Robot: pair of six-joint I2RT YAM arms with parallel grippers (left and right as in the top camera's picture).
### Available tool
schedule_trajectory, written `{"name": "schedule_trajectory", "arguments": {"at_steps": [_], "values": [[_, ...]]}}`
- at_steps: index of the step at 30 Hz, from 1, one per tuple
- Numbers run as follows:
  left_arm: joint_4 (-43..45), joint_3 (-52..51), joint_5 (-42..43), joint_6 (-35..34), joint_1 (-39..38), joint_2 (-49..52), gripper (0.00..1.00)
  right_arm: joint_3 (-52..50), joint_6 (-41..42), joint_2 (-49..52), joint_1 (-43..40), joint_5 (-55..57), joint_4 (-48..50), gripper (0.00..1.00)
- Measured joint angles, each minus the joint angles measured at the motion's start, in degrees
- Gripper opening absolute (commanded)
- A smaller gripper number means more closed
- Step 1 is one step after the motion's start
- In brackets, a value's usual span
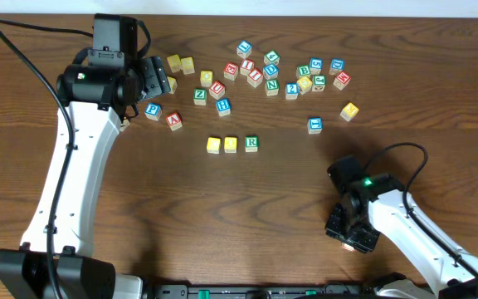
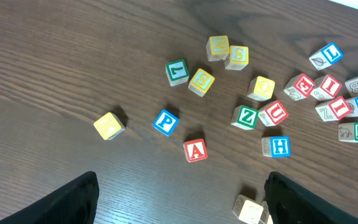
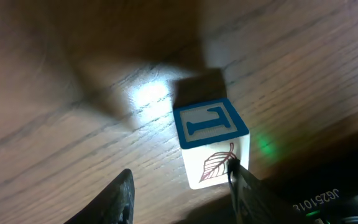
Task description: Spell out CORL
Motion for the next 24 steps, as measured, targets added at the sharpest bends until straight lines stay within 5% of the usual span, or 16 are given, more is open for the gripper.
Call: {"name": "schedule_trajectory", "arguments": {"at_steps": [9,24], "values": [[0.00,0.00,0.00,0.00,0.00,0.00,0.84,0.70,-0.31,-1.44,-0.20,2.99,13.14,0.44],[-0.02,0.00,0.02,-0.02,0.00,0.00,0.84,-1.05,-16.52,9.25,-0.31,6.34,58.18,0.61]]}}
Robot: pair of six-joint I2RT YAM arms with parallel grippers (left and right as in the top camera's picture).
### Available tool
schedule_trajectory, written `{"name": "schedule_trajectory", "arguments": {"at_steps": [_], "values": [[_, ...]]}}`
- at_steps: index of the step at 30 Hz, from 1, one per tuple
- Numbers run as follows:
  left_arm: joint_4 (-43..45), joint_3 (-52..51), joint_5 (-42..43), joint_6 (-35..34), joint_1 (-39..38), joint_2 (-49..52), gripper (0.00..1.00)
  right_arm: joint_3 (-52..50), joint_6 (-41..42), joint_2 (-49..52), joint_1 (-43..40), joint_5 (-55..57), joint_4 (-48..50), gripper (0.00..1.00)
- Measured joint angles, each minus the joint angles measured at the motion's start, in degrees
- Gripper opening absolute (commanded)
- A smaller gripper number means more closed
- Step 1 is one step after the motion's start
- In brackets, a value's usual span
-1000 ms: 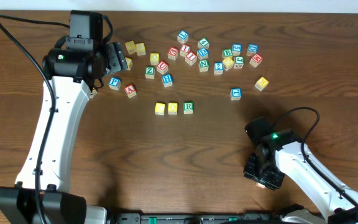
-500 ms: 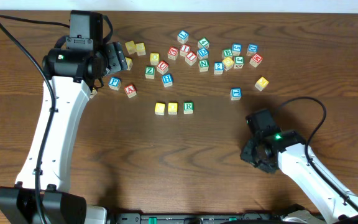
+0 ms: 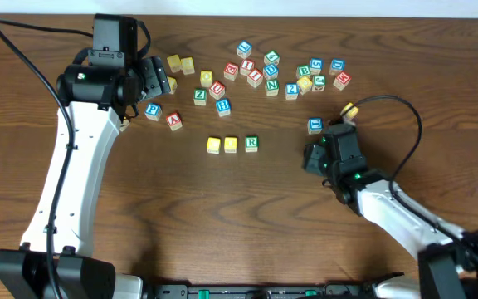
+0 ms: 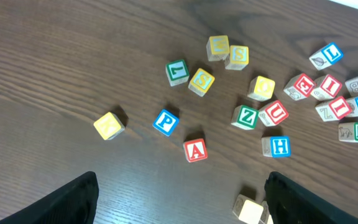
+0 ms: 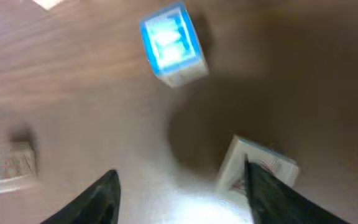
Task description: Spell out CORL
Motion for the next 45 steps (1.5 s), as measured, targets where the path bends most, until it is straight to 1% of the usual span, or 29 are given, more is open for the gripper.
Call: {"name": "schedule_trajectory", "arguments": {"at_steps": [2,4,6,8,9,11,12,13,17,18,19,20,21,23,24,25,26,28,31,35,37,38,42,45], "values": [[0.00,0.00,0.00,0.02,0.00,0.00,0.84,0.79,-1.55,2.54,-0.35,0.44,3.48,0.63],[0.04,0.00,-0.02,0.02,0.00,0.00,0.84,2.56,-3.82,4.17,-1.73,-0.07,3.67,0.63],[0.09,0.00,-0.04,0.02,0.00,0.00,0.84,4.90,-6.29,5.22,-3.34,-1.14,1.46,0.61],[0.04,0.00,-0.04,0.00,0.00,0.00,0.84,9.16,-8.20,5.97,-4.57,-2.34,-4.46,0.56],[0.07,0.00,-0.02,0.02,0.00,0.00,0.84,12.44,-8.96,6.12,-4.83,-2.75,-9.57,0.44],[0.09,0.00,-0.04,0.02,0.00,0.00,0.84,18.40,-9.99,6.12,-5.05,-3.43,-16.22,0.24],[0.04,0.00,-0.04,0.02,0.00,0.00,0.84,21.18,-11.50,6.12,-5.05,-3.82,-19.56,0.04],[0.02,0.00,-0.02,0.02,0.00,0.00,0.84,22.58,-11.82,6.10,-5.07,-3.91,-20.85,0.01],[0.02,0.00,-0.02,0.02,0.00,0.00,0.84,24.00,-16.15,6.23,-5.46,-4.81,-25.33,0.01],[0.02,0.00,-0.02,0.00,0.00,0.00,0.84,24.00,-19.43,6.86,-6.34,-6.69,-26.03,0.02],[0.04,0.00,-0.02,0.02,0.00,0.00,0.84,24.00,-20.63,7.17,-6.73,-7.48,-26.08,0.03],[0.04,0.00,-0.02,0.00,0.00,0.00,0.84,24.02,-24.76,8.63,-8.39,-10.58,-26.36,0.15],[0.02,0.00,-0.02,0.00,0.00,0.00,0.84,24.02,-26.51,9.55,-9.25,-11.87,-26.47,0.21],[0.04,0.00,-0.02,0.02,0.00,0.00,0.84,24.02,-30.88,12.15,-11.45,-14.82,-26.93,0.27],[0.04,0.00,-0.02,0.02,0.00,0.00,0.84,24.02,-32.59,13.38,-12.33,-15.91,-27.28,0.29],[0.04,0.00,-0.02,0.00,0.00,0.00,0.84,24.46,-35.17,15.43,-13.75,-17.40,-27.78,0.28],[0.04,0.00,-0.02,0.02,0.00,0.00,0.84,25.05,-35.87,15.56,-14.36,-18.01,-27.67,0.27],[0.02,0.00,-0.02,0.02,0.00,0.00,0.84,26.43,-38.51,16.35,-15.45,-19.02,-27.56,0.21],[0.02,0.00,-0.02,0.02,0.00,0.00,0.84,26.45,-39.74,17.03,-15.72,-19.98,-27.85,0.18],[0.02,0.00,-0.02,0.02,0.00,0.00,0.84,26.49,-40.33,17.18,-15.96,-20.87,-29.27,0.11],[0.02,0.00,-0.02,0.02,0.00,0.00,0.84,26.49,-40.28,17.18,-15.96,-20.96,-29.38,0.04],[0.02,0.00,-0.02,0.02,0.00,0.00,0.84,26.49,-39.36,17.18,-15.96,-21.00,-29.70,0.01],[0.04,0.00,-0.02,0.02,0.00,0.00,0.84,26.91,-35.69,17.20,-15.96,-20.83,-30.71,0.01],[0.02,0.00,-0.02,0.00,0.00,0.00,0.84,29.09,-29.86,17.22,-15.96,-20.17,-31.91,0.01]]}}
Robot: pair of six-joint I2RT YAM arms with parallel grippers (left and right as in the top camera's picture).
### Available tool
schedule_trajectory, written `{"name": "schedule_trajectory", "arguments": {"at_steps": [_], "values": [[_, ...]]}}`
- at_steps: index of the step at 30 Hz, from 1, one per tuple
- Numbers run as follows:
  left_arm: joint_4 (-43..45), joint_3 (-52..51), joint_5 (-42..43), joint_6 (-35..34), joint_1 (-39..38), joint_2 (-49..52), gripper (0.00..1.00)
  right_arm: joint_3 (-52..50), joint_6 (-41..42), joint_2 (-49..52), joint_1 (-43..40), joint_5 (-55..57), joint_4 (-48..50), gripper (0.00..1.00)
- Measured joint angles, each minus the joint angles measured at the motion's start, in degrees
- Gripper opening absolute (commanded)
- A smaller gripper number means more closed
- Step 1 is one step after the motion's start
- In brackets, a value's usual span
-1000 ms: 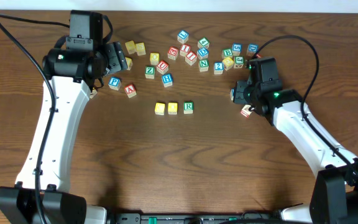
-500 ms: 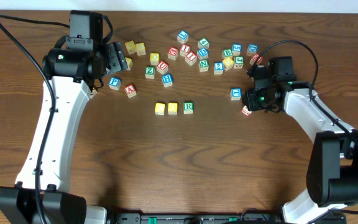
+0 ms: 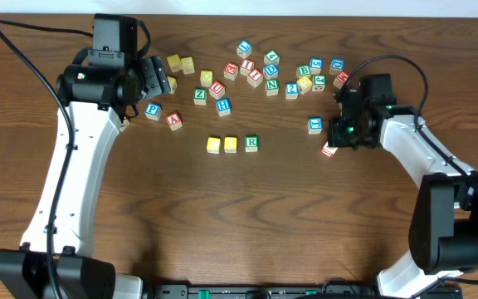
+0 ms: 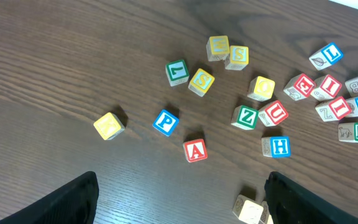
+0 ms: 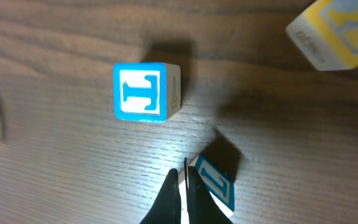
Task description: Spell out CORL
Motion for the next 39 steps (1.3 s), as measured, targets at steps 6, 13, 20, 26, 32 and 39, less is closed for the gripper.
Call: {"name": "schedule_trajectory", "arguments": {"at_steps": [6,13,20,26,32,39], "values": [[0.02,0.00,0.00,0.00,0.00,0.00,0.84,4.07,-0.13,0.00,2.86,0.39,-6.01,0.01],[0.02,0.00,0.00,0.00,0.00,0.00,0.84,3.45,-3.82,0.96,9.49,6.75,-11.87,0.01],[0.02,0.00,0.00,0.00,0.00,0.00,0.84,2.08,-2.36,1.73,9.86,15.41,-8.48,0.01],[0.00,0.00,0.00,0.02,0.00,0.00,0.84,2.05,-0.76,1.73,9.86,17.86,-5.01,0.01],[0.02,0.00,0.00,0.00,0.00,0.00,0.85,2.05,1.51,1.68,9.86,15.54,-4.76,0.01],[0.02,0.00,0.00,0.00,0.00,0.00,0.84,2.08,4.44,1.55,9.86,16.70,-6.67,0.01]]}}
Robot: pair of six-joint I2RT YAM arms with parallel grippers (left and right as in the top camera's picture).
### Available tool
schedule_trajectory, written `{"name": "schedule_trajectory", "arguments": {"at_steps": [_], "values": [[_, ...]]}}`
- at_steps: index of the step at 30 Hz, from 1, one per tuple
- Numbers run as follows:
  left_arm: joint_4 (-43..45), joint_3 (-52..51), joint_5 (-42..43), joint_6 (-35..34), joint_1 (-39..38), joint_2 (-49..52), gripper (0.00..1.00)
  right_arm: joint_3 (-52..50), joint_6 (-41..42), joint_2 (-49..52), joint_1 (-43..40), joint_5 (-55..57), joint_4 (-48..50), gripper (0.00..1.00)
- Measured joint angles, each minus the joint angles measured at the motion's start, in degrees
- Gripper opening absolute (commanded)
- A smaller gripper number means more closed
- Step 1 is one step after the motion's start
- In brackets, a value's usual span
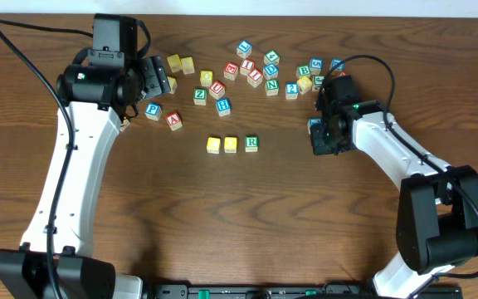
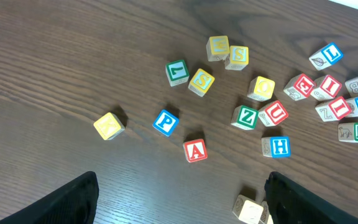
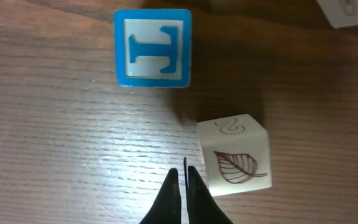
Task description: Spell out CORL
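Observation:
A row of two yellow blocks (image 1: 222, 144) and a green R block (image 1: 251, 143) lies mid-table. My right gripper (image 3: 184, 182) is shut on nothing, its tips at the wood. Just right of them lies a white block (image 3: 234, 154) with a leaf face up. A blue I block (image 3: 153, 48) lies ahead of the tips. From overhead the right gripper (image 1: 322, 141) covers the leaf block. My left gripper (image 2: 179, 208) hangs open high over the loose blocks at the back left, among them a blue P (image 2: 165, 122) and a red A (image 2: 195, 150).
Several loose letter blocks are scattered along the back of the table (image 1: 139, 216), from a yellow pair (image 1: 181, 64) to a cluster near the right arm (image 1: 309, 76). A green T (image 2: 177, 71) and a blue H (image 2: 278, 146) lie under the left wrist.
The right gripper, still shut, has shifted a little left. The block at its tips showed a tilted blue L face and now lies flat with the leaf face up. The left arm is unchanged.
The right gripper was open near the front right with the blue L block by its right finger. Then it was nearer the middle, still open, the block beside it. Then it was shut beside the blue I block. Now the block rests leaf up there.

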Motion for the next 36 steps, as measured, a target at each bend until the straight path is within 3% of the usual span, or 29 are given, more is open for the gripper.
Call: {"name": "schedule_trajectory", "arguments": {"at_steps": [36], "values": [[0.00,0.00,0.00,0.02,0.00,0.00,0.84,-0.33,0.61,-0.11,-0.42,1.66,0.81,0.01]]}}
